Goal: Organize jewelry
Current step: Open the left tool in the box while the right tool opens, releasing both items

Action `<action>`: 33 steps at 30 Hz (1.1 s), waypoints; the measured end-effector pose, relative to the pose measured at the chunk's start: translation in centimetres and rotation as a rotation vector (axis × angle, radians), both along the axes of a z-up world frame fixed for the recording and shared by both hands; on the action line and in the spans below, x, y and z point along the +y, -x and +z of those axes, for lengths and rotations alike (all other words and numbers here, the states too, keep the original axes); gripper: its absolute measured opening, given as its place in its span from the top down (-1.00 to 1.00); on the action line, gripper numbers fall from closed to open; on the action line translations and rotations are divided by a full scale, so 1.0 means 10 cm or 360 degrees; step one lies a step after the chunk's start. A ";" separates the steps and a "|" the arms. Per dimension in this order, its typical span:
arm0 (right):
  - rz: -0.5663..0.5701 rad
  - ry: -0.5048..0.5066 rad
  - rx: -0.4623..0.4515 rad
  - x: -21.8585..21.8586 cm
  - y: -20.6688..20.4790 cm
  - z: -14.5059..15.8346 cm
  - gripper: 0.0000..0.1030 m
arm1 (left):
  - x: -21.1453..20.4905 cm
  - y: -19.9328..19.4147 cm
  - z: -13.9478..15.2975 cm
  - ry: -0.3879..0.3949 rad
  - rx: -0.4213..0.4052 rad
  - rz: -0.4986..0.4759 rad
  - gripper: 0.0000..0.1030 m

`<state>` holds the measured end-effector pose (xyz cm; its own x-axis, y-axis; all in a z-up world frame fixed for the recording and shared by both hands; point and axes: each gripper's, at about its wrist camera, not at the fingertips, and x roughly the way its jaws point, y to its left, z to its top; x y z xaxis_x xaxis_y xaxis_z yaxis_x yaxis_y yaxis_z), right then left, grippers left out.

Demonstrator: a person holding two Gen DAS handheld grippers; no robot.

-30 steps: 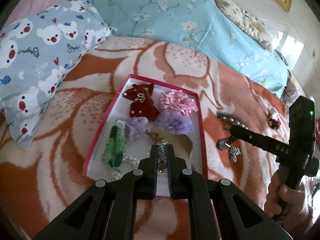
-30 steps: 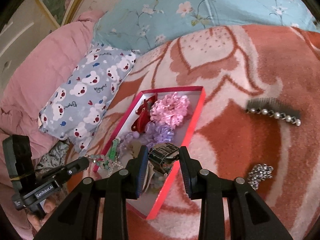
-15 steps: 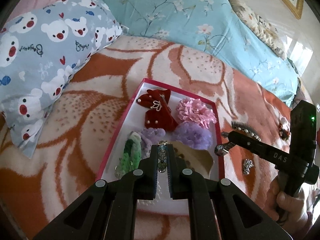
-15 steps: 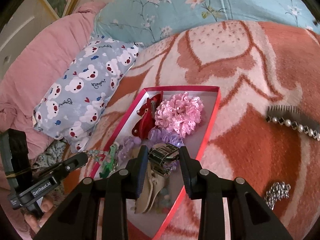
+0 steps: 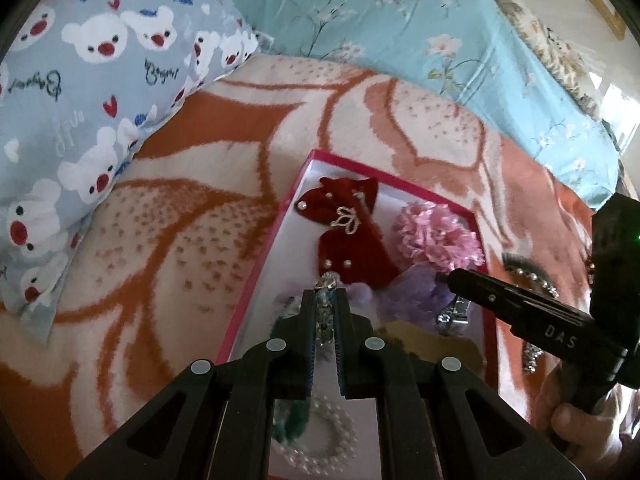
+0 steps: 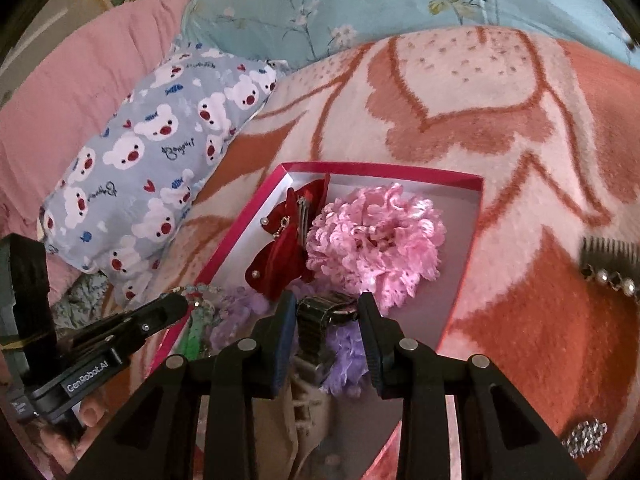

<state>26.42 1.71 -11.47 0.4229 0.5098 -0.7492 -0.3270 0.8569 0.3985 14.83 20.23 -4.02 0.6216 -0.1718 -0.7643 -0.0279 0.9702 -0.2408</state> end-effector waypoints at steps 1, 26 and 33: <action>0.0005 0.0008 -0.0002 0.02 -0.01 -0.02 0.39 | 0.01 -0.02 -0.02 -0.0001 0.0005 0.0002 0.86; 0.0019 0.0082 0.0026 0.12 -0.06 -0.19 0.33 | 0.04 -0.03 -0.27 -0.0080 0.0091 0.0057 0.43; 0.0015 0.0098 0.0033 0.12 -0.05 -0.18 0.28 | 0.06 -0.01 -0.26 -0.0077 0.0090 0.0059 0.41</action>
